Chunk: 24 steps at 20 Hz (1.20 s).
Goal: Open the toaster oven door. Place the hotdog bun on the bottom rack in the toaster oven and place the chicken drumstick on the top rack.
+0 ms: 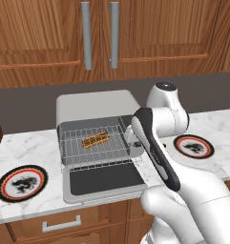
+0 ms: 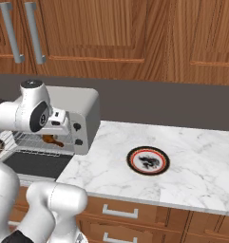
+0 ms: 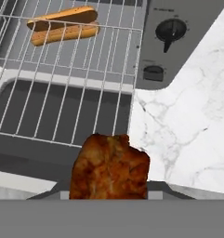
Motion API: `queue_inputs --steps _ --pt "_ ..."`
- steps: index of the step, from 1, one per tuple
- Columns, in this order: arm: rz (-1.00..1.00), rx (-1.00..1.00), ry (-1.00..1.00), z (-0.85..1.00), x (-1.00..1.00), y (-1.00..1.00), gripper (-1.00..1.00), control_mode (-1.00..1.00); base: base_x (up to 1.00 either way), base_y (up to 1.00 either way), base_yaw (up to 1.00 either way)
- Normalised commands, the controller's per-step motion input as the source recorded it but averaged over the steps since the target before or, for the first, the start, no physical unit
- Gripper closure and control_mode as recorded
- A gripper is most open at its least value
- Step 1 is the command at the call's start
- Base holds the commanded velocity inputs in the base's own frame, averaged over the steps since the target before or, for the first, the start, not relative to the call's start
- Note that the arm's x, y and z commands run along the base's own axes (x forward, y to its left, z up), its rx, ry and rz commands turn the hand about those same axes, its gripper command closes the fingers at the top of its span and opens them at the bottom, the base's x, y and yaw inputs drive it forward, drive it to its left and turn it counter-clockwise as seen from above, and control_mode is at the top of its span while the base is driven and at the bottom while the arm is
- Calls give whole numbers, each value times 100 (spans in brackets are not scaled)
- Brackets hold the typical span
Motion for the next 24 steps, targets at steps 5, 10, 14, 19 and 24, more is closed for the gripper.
queue_inputs --steps 5,10,14,19,24 --pt "7 0 0 -4 22 59 100 -100 0 0 0" --pt "6 0 0 -13 24 52 100 -100 0 0 0" --pt "5 0 0 -22 16 36 100 -100 0 0 0" --pt "1 0 0 -27 10 29 100 -100 0 0 0" --pt "0 0 1 -24 13 26 100 -100 0 0 0"
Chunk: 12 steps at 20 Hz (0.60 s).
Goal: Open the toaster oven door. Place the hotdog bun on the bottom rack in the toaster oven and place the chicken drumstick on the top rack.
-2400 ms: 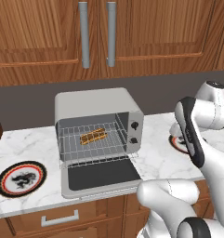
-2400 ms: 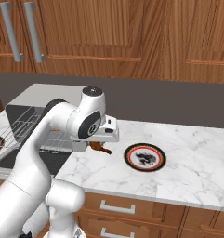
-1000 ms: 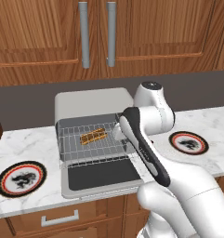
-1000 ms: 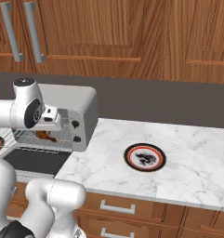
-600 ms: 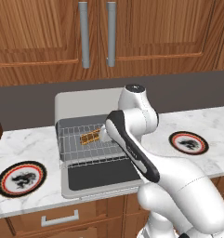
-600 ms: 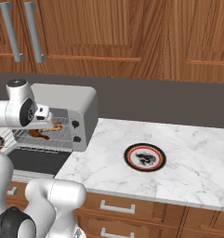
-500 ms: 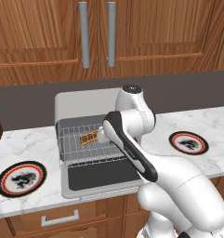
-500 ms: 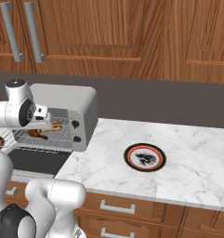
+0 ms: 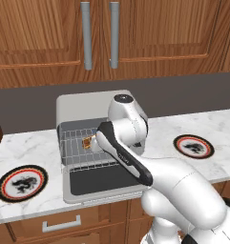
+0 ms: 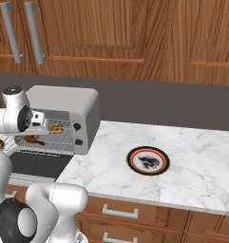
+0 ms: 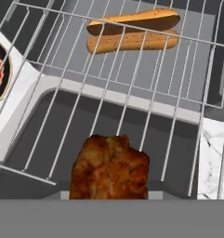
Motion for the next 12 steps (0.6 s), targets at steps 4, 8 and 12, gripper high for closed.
queue_inputs --steps 4,8,12 --pt "0 0 1 -28 10 29 100 -100 0 0 0" --pt "1 0 1 -28 14 18 100 -100 0 0 0" --pt "3 0 2 -28 13 15 100 -100 0 0 0"
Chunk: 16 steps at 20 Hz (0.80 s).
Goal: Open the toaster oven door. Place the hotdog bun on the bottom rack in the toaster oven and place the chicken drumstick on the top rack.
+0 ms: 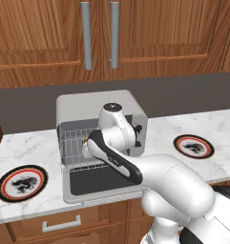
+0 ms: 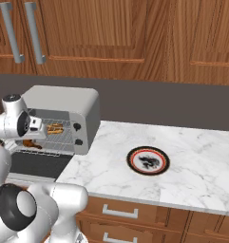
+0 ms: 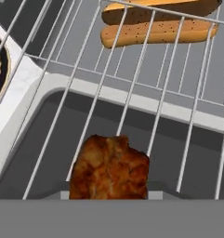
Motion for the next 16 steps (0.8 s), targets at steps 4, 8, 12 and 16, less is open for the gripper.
queue_inputs --steps 4,8,12,16 --pt "6 0 2 -24 13 10 100 -100 0 0 0" --pt "4 0 7 -24 8 11 100 -100 0 0 0" --pt "5 0 3 -19 4 8 100 -100 0 0 0" --pt "4 0 2 -12 1 5 100 -100 0 0 0"
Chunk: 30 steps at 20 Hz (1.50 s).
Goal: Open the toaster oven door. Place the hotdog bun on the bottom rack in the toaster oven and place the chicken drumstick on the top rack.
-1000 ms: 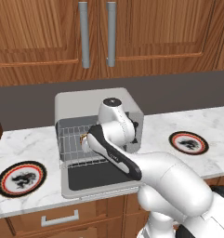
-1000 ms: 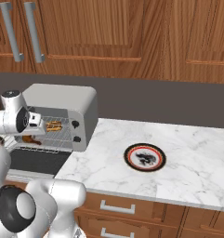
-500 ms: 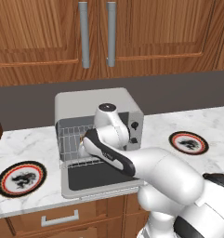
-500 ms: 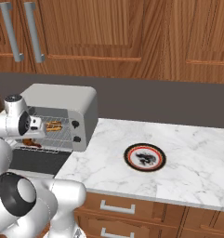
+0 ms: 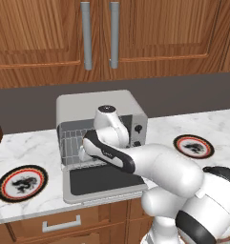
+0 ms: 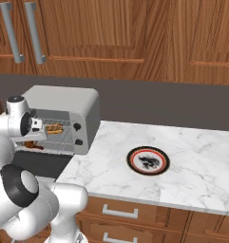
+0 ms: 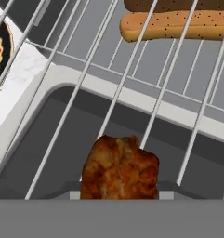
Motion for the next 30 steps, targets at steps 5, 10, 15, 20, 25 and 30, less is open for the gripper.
queue_inputs --steps 5,10,15,20,25,30 --pt "0 -4 11 -21 0 5 -100 -100 0 0 0" --pt "0 0 -1 -4 0 -1 -100 -100 0 0 0" --pt "0 0 -9 1 -6 -4 -100 -100 0 0 0" --pt "-7 0 -16 16 -32 -2 -100 -100 0 0 0" --pt "-23 0 -7 10 -41 -4 -100 -100 0 0 0" --pt "-29 3 -1 1 -37 -10 -100 -100 0 0 0"
